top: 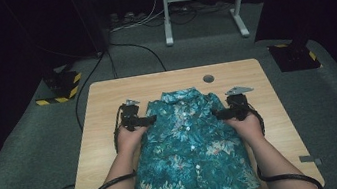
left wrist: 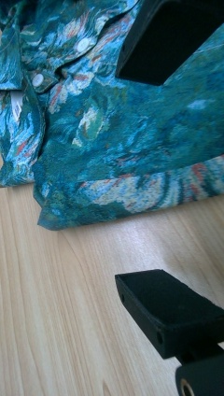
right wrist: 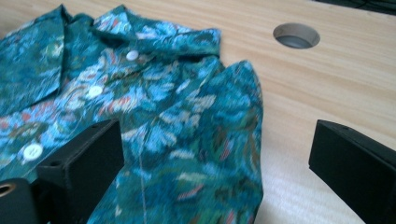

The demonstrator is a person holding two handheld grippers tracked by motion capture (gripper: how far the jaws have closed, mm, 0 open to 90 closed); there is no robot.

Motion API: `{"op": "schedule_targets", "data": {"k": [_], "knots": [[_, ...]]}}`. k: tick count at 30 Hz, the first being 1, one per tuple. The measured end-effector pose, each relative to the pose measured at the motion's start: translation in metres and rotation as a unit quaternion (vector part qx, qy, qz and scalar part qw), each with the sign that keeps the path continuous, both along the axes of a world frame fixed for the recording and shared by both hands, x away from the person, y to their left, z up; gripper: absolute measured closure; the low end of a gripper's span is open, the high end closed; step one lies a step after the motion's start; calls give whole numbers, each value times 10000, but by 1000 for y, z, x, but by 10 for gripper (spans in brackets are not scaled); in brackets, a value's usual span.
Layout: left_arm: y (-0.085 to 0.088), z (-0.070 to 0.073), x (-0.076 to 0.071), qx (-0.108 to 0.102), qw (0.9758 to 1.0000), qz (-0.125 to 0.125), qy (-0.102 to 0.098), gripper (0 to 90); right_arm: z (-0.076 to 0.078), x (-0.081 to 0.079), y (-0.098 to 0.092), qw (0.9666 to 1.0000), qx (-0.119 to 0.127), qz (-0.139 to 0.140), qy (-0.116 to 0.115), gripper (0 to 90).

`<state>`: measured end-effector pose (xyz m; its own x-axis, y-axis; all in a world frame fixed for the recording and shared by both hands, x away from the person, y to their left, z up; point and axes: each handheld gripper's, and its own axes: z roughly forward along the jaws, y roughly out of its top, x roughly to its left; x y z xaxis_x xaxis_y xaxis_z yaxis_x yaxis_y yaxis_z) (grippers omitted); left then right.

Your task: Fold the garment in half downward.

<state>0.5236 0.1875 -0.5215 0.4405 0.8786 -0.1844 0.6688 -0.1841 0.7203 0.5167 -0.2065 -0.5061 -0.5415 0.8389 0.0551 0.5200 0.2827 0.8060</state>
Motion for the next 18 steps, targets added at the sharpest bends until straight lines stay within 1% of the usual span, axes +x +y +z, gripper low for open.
{"op": "schedule_targets", "data": {"k": [2, 4, 6, 9, 11, 13, 15, 18], "knots": [[-4, -3, 4, 49, 10000, 4, 57, 47, -2, 4, 0, 10000, 5, -30, 13, 41], [-7, -5, 7, 86, 9999, 6, 102, 55, -5, 9, -1, 9999, -28, -72, 91, 64], [-10, -7, 10, 128, 9999, 27, 108, 61, -7, 12, -2, 9997, 32, -63, 222, 124], [-13, -11, 14, 197, 9996, 72, 202, 73, -9, 14, -3, 9997, 23, -69, 246, 149], [-13, -11, 16, 200, 9996, 134, 175, 92, -13, 16, -3, 9993, 71, -73, 362, 187], [-13, -11, 19, 202, 9994, 192, 182, 109, -17, 18, -3, 9990, 85, -108, 433, 196], [-13, -10, 20, 271, 9993, 212, 159, 131, -20, 20, -3, 9988, 87, -127, 475, 219], [-12, -11, 20, 308, 9993, 213, 97, 180, -24, 24, 0, 9984, 64, -137, 540, 245]]}}
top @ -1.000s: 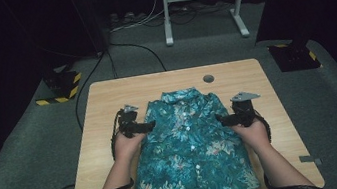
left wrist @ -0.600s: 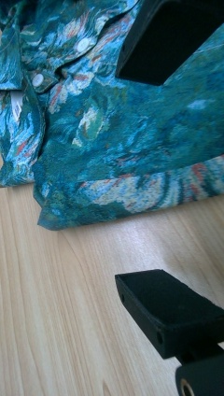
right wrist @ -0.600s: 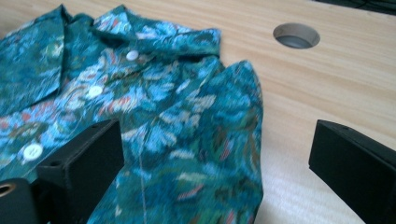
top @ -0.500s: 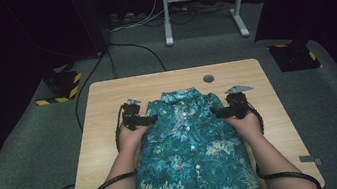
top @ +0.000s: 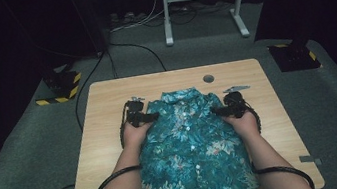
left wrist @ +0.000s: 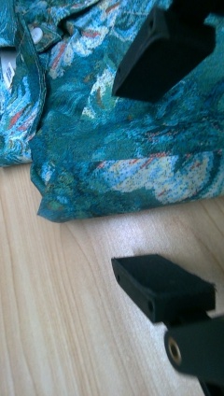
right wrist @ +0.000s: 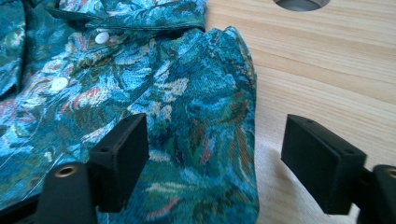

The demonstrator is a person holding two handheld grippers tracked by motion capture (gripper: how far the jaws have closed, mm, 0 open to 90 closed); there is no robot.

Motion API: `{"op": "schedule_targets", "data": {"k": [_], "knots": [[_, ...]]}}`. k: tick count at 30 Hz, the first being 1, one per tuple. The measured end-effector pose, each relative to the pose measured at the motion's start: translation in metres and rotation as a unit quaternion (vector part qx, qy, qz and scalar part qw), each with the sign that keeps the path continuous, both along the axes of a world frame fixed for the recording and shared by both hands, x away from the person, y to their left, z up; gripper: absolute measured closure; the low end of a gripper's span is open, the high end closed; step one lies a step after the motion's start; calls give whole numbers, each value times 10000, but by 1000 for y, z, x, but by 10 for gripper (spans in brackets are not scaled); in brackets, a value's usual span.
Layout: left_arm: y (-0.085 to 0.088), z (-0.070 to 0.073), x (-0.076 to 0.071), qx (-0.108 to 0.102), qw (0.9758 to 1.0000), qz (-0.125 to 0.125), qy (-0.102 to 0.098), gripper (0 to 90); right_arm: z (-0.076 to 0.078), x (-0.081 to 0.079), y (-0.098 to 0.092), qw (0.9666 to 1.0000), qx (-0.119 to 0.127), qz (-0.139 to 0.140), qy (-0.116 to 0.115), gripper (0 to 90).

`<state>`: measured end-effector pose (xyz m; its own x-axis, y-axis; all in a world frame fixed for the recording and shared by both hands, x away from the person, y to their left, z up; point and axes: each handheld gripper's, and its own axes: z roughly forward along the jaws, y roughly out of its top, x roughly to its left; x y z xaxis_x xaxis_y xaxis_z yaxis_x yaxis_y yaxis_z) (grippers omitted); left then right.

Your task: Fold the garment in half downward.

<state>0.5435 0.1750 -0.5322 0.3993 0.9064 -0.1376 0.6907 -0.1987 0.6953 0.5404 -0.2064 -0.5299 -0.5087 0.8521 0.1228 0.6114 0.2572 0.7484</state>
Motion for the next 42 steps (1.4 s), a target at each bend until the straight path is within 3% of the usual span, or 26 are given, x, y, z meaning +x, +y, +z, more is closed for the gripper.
{"op": "schedule_targets", "data": {"k": [6, 9, 16, 23, 26, 27, 30, 35, 42], "knots": [[-3, 0, 0, 217, 9997, -16, -102, 286, -4, 5, 5, 9999, -100, 57, 53, 310], [-8, -1, -4, 400, 9989, -61, -245, 358, -4, 7, 5, 9998, -164, 31, 50, 336], [-15, 0, -9, 496, 9981, -130, -335, 559, -1, 10, 8, 9993, -354, 47, 89, 446], [-18, 1, -13, 380, 9990, -43, -243, 754, -1, 3, 13, 9983, -570, 83, -45, 685], [-20, 1, -14, 250, 9995, 25, -174, 839, -1, 0, 16, 9981, -595, 109, -65, 853], [-21, 1, -15, 252, 9995, 1, -174, 855, -1, -1, 17, 9978, -637, 152, -79, 870], [-24, 1, -17, 213, 9996, -67, -184, 873, 0, -3, 20, 9971, -735, 139, -114, 878], [-23, 5, -20, 121, 9996, -7, -249, 875, 7, -4, 17, 9984, -518, 78, -222, 877], [-13, 24, -22, -164, 9982, 169, -551, 875, 23, -4, 15, 9984, -362, 13, -423, 874]]}}
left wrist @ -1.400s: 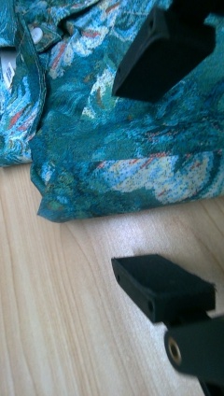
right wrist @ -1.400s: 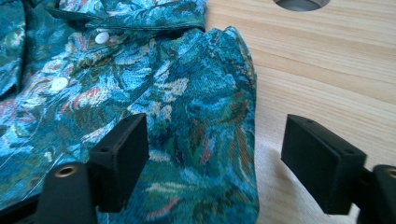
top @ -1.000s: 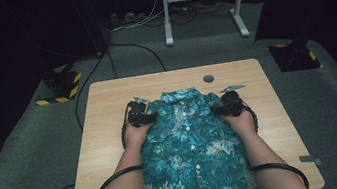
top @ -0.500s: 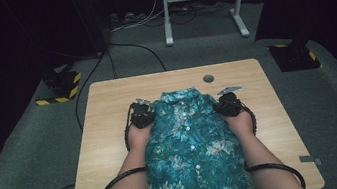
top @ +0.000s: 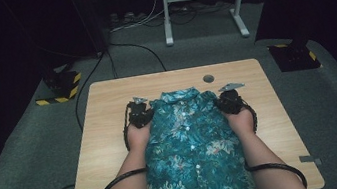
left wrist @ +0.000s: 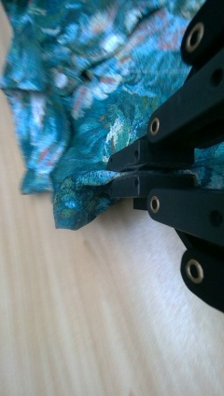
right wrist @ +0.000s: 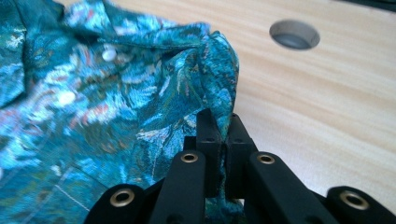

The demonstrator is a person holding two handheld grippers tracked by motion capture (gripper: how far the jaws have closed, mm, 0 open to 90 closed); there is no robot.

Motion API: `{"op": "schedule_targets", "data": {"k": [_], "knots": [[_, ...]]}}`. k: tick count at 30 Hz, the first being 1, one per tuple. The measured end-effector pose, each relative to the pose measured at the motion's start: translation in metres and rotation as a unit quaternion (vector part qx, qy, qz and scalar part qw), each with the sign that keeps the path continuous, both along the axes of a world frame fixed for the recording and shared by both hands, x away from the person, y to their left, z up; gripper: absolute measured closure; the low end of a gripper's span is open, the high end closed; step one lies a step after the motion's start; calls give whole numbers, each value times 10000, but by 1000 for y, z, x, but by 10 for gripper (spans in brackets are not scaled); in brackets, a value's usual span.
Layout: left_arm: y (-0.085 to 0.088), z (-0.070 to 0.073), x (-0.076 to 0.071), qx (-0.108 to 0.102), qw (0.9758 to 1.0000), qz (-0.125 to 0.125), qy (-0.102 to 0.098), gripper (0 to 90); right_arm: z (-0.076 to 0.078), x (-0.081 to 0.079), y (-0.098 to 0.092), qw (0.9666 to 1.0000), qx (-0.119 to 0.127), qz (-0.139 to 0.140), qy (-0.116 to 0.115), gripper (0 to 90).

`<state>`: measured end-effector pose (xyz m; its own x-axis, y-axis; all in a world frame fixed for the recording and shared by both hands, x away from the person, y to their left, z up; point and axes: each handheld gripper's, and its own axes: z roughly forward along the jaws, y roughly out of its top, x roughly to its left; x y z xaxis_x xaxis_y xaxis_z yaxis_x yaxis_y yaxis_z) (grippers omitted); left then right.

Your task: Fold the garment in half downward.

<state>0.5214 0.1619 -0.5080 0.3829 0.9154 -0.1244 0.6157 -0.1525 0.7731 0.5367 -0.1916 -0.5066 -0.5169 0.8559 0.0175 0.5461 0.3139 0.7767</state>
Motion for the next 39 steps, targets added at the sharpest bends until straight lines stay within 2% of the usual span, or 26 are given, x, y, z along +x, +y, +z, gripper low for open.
{"op": "schedule_targets", "data": {"k": [10, 14, 17, 21, 24, 29, 35, 39], "knots": [[6, 30, -3, -307, 9983, 157, -474, 875, 28, -1, 2, 9989, 242, -45, -400, 872], [7, 40, -4, -405, 9971, 151, -630, 875, 37, -4, -1, 9974, 435, -95, -560, 870], [6, 48, -7, -481, 9959, 123, -760, 875, 43, -5, -3, 9965, 492, -119, -660, 869], [6, 53, -12, -534, 9948, 106, -855, 874, 49, -10, -5, 9948, 615, -137, -799, 863], [6, 53, -20, -555, 9944, 114, -894, 874, 48, -16, -6, 9935, 768, -155, -822, 863], [6, 52, -37, -551, 9937, 85, -967, 872, 44, -31, -5, 9917, 887, -141, -920, 859], [9, 57, -58, -731, 9906, 147, -1144, 872, 48, -51, -5, 9890, 1022, -87, -1061, 859], [9, 58, -74, -717, 9893, 128, -1263, 872, 53, -66, -7, 9875, 1062, -19, -1164, 857]]}}
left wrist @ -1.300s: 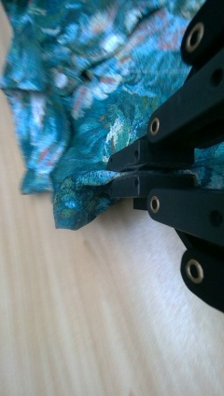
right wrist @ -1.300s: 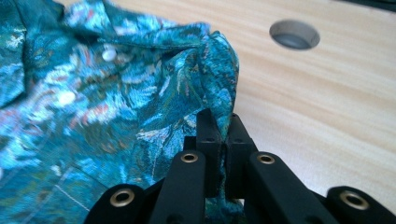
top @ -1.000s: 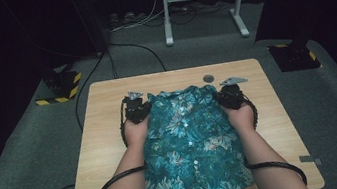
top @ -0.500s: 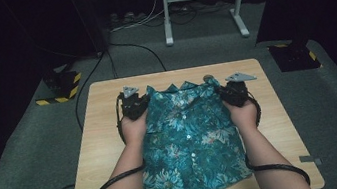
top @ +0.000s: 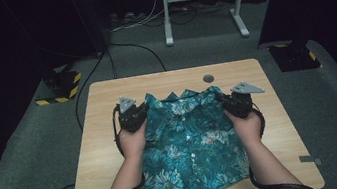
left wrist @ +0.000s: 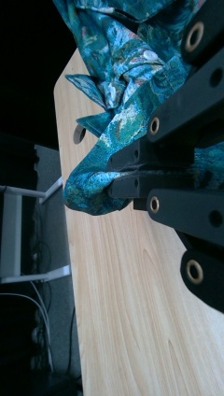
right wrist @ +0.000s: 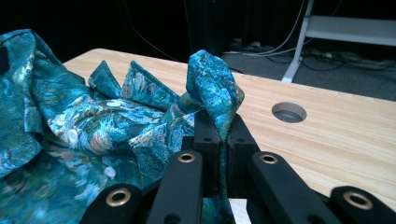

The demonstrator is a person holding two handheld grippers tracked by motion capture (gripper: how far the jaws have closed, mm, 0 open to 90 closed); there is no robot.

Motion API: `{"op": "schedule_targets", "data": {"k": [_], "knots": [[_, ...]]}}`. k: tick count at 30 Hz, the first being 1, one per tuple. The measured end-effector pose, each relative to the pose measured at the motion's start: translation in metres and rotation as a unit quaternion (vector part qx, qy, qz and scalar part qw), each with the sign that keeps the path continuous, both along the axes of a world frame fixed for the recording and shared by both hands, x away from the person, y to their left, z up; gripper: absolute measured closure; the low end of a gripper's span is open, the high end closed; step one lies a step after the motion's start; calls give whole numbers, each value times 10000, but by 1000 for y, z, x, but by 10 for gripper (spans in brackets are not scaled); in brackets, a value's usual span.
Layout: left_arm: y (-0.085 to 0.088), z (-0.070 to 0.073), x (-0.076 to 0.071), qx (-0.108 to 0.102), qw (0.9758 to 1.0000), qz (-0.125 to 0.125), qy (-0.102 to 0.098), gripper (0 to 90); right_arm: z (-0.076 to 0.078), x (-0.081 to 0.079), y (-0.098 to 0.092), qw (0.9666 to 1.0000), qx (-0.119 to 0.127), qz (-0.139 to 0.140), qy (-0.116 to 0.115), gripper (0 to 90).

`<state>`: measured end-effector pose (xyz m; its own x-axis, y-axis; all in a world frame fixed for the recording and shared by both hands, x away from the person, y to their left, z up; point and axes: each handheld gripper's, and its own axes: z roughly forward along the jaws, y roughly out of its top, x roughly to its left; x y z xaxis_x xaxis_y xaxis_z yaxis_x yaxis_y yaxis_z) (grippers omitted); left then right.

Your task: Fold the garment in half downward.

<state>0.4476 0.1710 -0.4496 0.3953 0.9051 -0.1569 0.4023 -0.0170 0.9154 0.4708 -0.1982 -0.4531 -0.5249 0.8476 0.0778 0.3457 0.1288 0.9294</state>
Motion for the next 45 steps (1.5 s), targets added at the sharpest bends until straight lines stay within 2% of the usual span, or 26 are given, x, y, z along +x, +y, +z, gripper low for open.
{"op": "schedule_targets", "data": {"k": [6, 10, 13, 15, 18, 23, 30, 35, 40, 45], "knots": [[0, -7, -24, -54, 10000, 51, 32, 871, -2, -24, -3, 10000, 54, 23, -63, 857], [2, -16, -40, -67, 9999, 101, 69, 871, -5, -40, -4, 9999, -20, 43, -107, 857], [7, -23, -52, -291, 9993, 177, 139, 871, -10, -51, -5, 9999, 24, 91, -84, 856], [10, -27, -59, -351, 9990, 207, 156, 871, -14, -59, -4, 9999, 26, 150, -68, 856], [10, -34, -69, -260, 9993, 179, 223, 871, -19, -68, -3, 9998, -15, 199, -43, 853], [11, -46, -84, -223, 9990, 94, 365, 871, -28, -85, -5, 9997, -71, 248, 45, 850], [11, -53, -99, -200, 9985, -97, 504, 870, -40, -104, -9, 9993, -80, 315, 194, 850], [12, -59, -107, -146, 9974, -213, 666, 868, -48, -115, -11, 9987, -177, 382, 295, 846], [13, -68, -114, -66, 9964, -248, 805, 864, -56, -124, -14, 9979, -216, 443, 426, 840], [16, -77, -117, -12, 9944, -238, 1030, 858, -65, -128, -16, 9962, -288, 476, 666, 837]]}}
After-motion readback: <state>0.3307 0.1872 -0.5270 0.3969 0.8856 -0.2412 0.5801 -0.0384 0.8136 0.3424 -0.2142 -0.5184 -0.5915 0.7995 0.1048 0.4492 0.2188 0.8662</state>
